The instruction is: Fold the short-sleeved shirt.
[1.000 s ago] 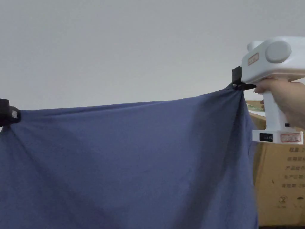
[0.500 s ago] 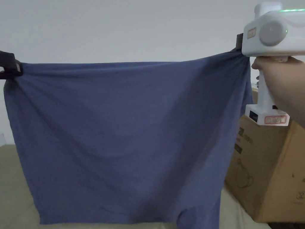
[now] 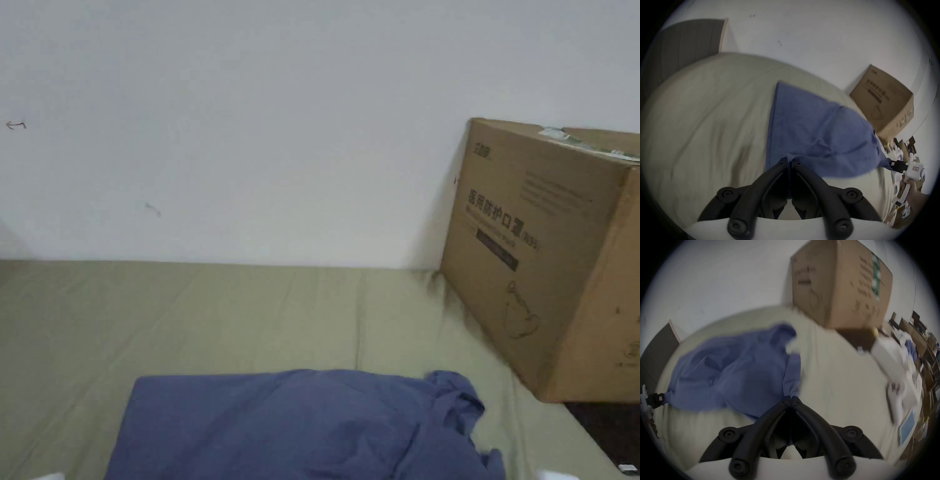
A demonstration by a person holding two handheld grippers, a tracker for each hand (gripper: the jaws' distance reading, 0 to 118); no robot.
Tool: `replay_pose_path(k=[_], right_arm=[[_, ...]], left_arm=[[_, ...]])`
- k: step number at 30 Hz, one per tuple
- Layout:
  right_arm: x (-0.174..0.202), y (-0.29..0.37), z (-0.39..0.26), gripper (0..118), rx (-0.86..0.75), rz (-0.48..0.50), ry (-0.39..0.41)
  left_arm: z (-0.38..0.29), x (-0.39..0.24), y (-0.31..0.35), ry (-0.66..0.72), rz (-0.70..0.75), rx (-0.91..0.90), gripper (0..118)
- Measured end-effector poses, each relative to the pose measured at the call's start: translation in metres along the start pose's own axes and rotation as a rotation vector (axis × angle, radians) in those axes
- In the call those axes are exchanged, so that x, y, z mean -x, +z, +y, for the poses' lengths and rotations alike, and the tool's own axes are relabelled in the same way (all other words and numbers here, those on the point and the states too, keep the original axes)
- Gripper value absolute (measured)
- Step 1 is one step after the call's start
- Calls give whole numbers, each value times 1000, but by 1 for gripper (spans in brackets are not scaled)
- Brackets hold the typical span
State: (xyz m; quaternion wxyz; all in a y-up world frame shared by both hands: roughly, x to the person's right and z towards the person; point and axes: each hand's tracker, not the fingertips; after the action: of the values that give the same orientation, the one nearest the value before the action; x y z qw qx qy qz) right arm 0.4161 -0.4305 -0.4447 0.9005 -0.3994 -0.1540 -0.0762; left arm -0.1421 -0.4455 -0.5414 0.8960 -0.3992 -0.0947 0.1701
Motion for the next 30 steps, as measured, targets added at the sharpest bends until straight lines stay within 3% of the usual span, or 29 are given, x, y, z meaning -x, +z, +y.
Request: replay_pose_path(k=[1,4,5,10,16,23,24,25,26,27,28,30], right_arm=[[-13,13,-26,0,23,19,-19],[-45,64,-86,0,3,125,-59],[-52,80,-104,0,-8,118,-56],[-62,149,-159,0,8,134,22],[-62,176,-174,0,56,90,121],[-70,169,-160,2,151,71,35],[-69,170,-160,14,144,65,24],[-67,172,-158,35,137,43,14],[-67,176,-156,65,122,29,6],[-69,179,-155,103,103,35,-8],[-69,186,-151,114,69,58,-27],[-64,206,-139,117,-16,90,-47]], left_arm=[[-21,9,14,-15,2,6,1],[-68,38,71,113,-88,-31,1],[-81,44,93,124,-89,-66,1],[-123,47,167,-14,-35,5,1],[-156,44,213,-100,-10,20,1],[-167,33,217,-183,27,64,3],[-167,32,217,-178,30,62,16],[-164,29,220,-170,56,50,41],[-162,25,225,-160,72,29,77],[-159,21,230,-150,69,6,116],[-155,20,245,-148,63,-35,116],[-139,13,263,-114,-16,-129,115]])
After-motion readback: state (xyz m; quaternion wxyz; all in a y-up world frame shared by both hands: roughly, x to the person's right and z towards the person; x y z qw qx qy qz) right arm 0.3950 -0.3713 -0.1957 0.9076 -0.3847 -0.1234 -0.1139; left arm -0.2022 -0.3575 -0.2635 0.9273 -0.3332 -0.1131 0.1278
